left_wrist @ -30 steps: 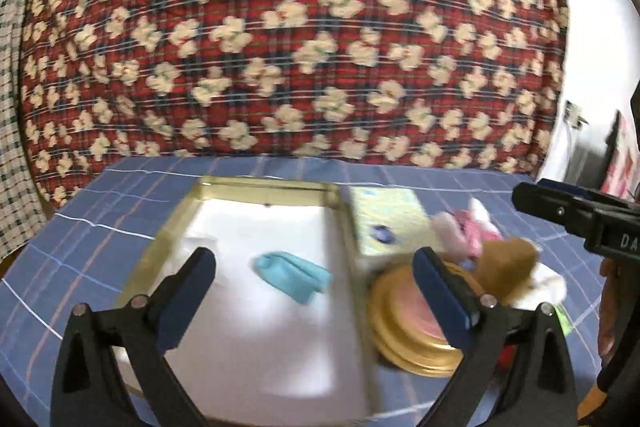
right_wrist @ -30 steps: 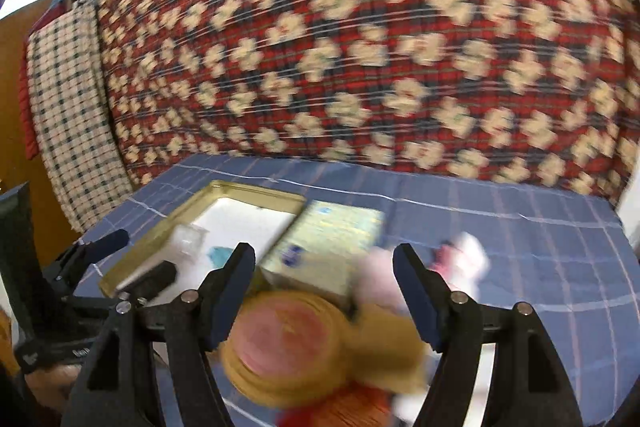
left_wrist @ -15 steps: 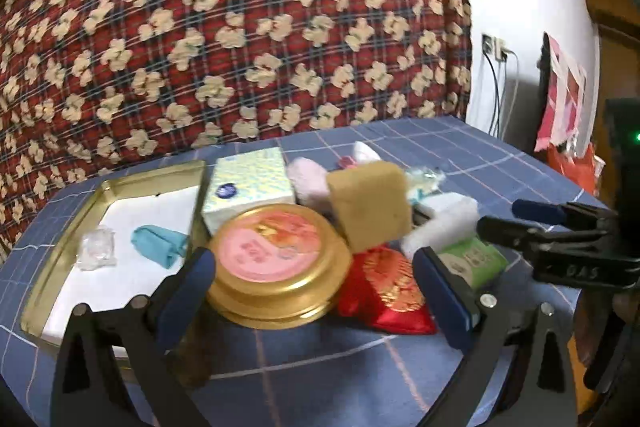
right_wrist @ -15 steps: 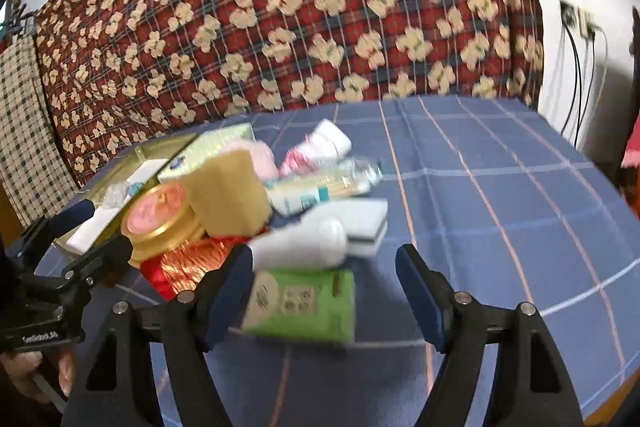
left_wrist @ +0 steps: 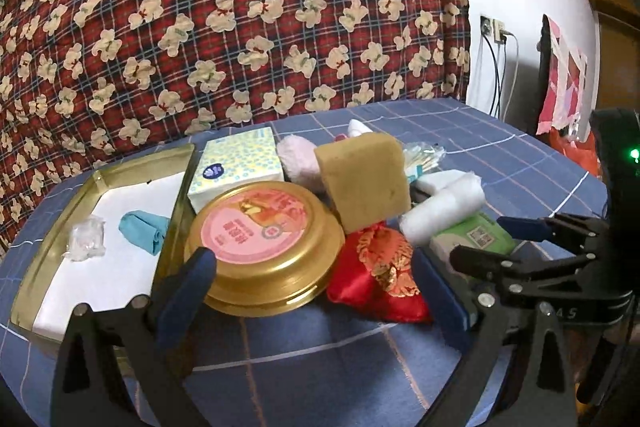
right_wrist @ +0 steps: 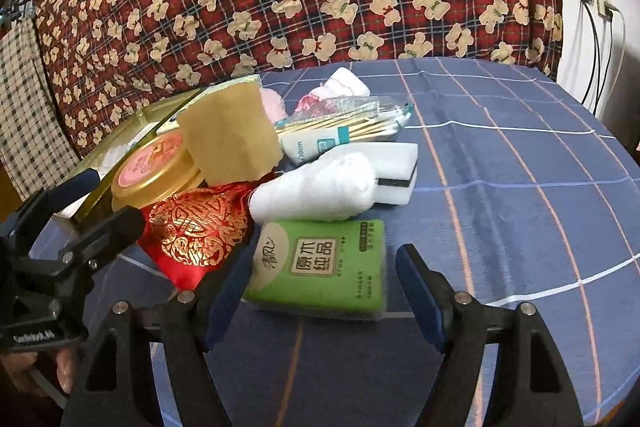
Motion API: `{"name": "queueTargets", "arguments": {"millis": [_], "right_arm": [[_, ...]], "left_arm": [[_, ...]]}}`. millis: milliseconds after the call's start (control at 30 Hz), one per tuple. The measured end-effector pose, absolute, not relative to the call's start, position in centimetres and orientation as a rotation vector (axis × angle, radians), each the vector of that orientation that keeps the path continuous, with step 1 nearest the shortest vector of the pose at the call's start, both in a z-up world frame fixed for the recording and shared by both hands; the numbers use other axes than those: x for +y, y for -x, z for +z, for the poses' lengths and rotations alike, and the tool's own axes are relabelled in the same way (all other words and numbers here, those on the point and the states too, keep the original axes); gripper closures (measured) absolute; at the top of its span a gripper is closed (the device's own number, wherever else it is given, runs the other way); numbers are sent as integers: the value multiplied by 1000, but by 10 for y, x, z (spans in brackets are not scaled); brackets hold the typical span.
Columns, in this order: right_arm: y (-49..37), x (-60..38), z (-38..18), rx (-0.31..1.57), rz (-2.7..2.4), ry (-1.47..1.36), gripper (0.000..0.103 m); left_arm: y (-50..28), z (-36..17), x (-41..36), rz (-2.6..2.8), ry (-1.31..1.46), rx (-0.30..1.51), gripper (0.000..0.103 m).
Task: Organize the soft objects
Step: 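Grasp the red pouch with the left gripper while the right gripper grasps the green tissue pack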
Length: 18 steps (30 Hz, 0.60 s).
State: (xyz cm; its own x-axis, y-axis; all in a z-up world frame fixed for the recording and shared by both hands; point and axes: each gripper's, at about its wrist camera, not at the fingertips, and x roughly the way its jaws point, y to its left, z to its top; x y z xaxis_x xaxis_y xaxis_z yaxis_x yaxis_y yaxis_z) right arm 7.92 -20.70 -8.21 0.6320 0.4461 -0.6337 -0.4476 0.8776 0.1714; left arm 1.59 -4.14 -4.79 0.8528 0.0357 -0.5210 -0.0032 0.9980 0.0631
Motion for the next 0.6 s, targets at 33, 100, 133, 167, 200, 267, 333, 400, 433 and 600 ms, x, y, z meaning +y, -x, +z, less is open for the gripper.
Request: {"name": "queueTargets", "arguments": {"millis": [33,100,133,167,200,267,333,400,433,600], "right_arm": [[-79,-205,-83,729,513,8,27],[-79,-202,-86,740,523,25,27],[-78,-200,-85,737,526,35,27],[-77,-200,-85,728,526,39,27],[-76,-201,-85,723,525,39,27],[-77,-202,-86,734,537,35,31],[-76,-204,-86,723,542,35,32],[-73,-205,-86,710,553,34,33],[-70,-208,-87,703,566,24,33],[-63,-222,-84,655,576,-59,33]], "left_arm": [[-16,-48,-42,17,-64,551,6],[-15,-49,-44,8,-71,550,7],[-15,-50,-45,6,-74,552,8],[-16,-50,-47,3,-76,556,10],[-17,-51,-48,-6,-75,561,13],[-18,-52,-49,-18,-72,573,15],[-18,-53,-52,-27,-76,577,17],[-17,-53,-55,-37,-86,576,19],[-17,-53,-56,-43,-87,576,20],[-20,-55,-68,-85,-112,594,33]]}}
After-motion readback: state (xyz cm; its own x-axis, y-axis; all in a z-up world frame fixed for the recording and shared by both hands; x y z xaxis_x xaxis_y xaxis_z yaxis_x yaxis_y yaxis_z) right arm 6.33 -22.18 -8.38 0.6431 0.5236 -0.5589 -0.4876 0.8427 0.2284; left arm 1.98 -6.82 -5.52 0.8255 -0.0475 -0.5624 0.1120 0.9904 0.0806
